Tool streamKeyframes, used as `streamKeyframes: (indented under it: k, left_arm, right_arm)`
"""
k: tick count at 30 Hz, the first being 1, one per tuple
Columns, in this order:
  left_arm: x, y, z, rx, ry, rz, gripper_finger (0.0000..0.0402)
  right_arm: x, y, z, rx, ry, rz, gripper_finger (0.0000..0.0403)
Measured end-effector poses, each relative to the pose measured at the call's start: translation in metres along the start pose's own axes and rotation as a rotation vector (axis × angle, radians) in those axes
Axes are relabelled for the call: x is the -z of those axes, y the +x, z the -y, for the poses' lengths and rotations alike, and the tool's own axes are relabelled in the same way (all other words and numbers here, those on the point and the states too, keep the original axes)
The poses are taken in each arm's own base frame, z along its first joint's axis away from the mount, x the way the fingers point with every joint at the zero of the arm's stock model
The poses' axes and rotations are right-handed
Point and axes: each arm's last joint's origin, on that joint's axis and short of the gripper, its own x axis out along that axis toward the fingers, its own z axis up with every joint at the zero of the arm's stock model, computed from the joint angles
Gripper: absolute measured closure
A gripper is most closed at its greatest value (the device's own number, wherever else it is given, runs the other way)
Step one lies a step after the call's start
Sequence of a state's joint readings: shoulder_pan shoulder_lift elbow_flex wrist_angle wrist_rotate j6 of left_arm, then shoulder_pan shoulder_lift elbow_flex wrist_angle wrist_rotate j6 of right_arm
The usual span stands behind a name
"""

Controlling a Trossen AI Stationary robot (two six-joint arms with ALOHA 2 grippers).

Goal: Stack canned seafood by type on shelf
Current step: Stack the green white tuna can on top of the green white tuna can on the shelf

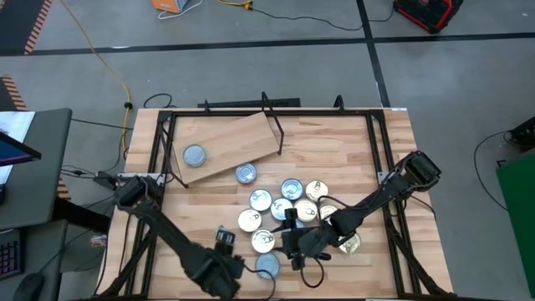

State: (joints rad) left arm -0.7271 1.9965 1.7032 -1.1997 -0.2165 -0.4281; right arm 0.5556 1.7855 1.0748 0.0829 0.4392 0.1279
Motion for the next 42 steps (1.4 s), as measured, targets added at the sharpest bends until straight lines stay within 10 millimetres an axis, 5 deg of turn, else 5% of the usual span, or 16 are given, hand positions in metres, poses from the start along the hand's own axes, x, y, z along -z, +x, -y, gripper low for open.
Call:
streamKeyframes:
  k: [6,12,22,28,32,36,42]
  left_arm:
    - [-0.008,0.003,-0.033,0.024,0.099,-0.082,0.0102]
    - [-0.007,0.013,-0.045,0.081,0.373,-0.135,0.0087]
    - [0.005,0.036,-0.053,0.072,0.506,-0.217,0.015]
    - [0.008,0.037,-0.051,0.071,0.461,-0.227,0.0251]
    - [0.014,0.027,-0.054,0.077,0.362,-0.254,0.0271]
    - [0.022,-0.006,-0.064,0.072,0.226,-0.191,0.0271]
    - [0.046,-0.052,-0.128,-0.003,-0.056,-0.047,0.0271]
  right_arm:
    - [0.006,-0.021,-0.004,-0.007,0.016,-0.121,0.0132]
    - [0.0,-0.024,-0.003,-0.007,0.039,-0.083,0.0132]
    - [0.001,-0.022,0.001,0.005,0.039,-0.094,0.0132]
    - [0.003,-0.023,0.002,0.01,0.033,-0.119,0.0132]
    - [0.006,-0.026,0.002,0.015,0.023,-0.153,0.0132]
    - [0.004,-0.039,0.005,0.021,0.051,-0.186,0.0132]
    - [0.003,-0.042,0.011,0.023,0.049,-0.11,0.0132]
